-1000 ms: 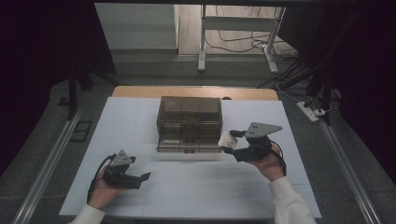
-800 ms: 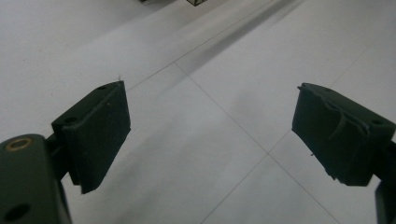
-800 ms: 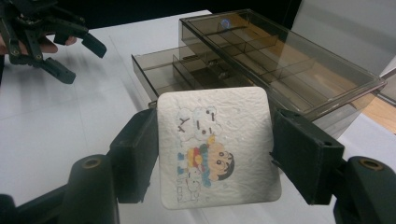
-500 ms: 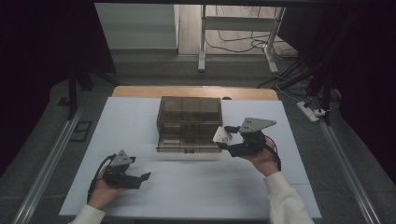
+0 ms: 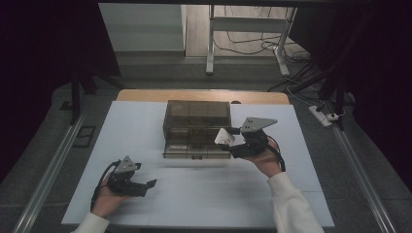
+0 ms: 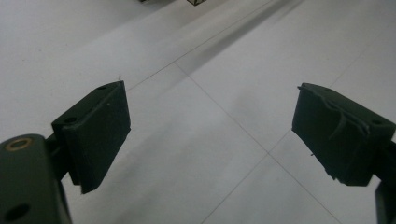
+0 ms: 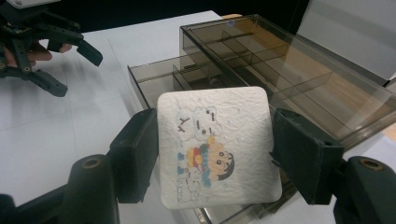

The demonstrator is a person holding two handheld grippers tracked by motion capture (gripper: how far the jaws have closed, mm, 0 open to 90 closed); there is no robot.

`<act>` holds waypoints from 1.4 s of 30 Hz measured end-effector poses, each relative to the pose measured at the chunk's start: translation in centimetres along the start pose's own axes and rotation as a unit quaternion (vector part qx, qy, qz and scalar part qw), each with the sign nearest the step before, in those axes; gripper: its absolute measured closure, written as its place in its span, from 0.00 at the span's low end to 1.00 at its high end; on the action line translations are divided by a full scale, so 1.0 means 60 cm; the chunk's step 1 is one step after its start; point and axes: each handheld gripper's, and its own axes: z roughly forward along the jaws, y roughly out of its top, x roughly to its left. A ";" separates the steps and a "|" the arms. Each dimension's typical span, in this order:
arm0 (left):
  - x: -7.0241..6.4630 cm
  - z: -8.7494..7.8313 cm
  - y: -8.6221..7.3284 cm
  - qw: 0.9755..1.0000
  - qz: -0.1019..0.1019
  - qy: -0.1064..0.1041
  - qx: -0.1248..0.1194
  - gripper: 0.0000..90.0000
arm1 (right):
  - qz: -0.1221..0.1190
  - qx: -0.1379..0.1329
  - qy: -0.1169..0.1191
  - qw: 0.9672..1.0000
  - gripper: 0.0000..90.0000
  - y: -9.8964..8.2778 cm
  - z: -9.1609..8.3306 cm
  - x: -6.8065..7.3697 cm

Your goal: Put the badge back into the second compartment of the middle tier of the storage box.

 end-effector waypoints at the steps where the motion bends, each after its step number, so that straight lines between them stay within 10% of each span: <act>1: 0.000 0.000 0.000 1.000 0.000 0.000 0.000 0.13 | 0.000 0.000 0.000 1.000 0.37 0.000 0.000 0.000; 42: 0.001 0.000 -0.001 1.000 0.003 0.000 0.001 0.13 | -0.022 0.048 0.030 0.998 0.36 0.031 0.111 0.014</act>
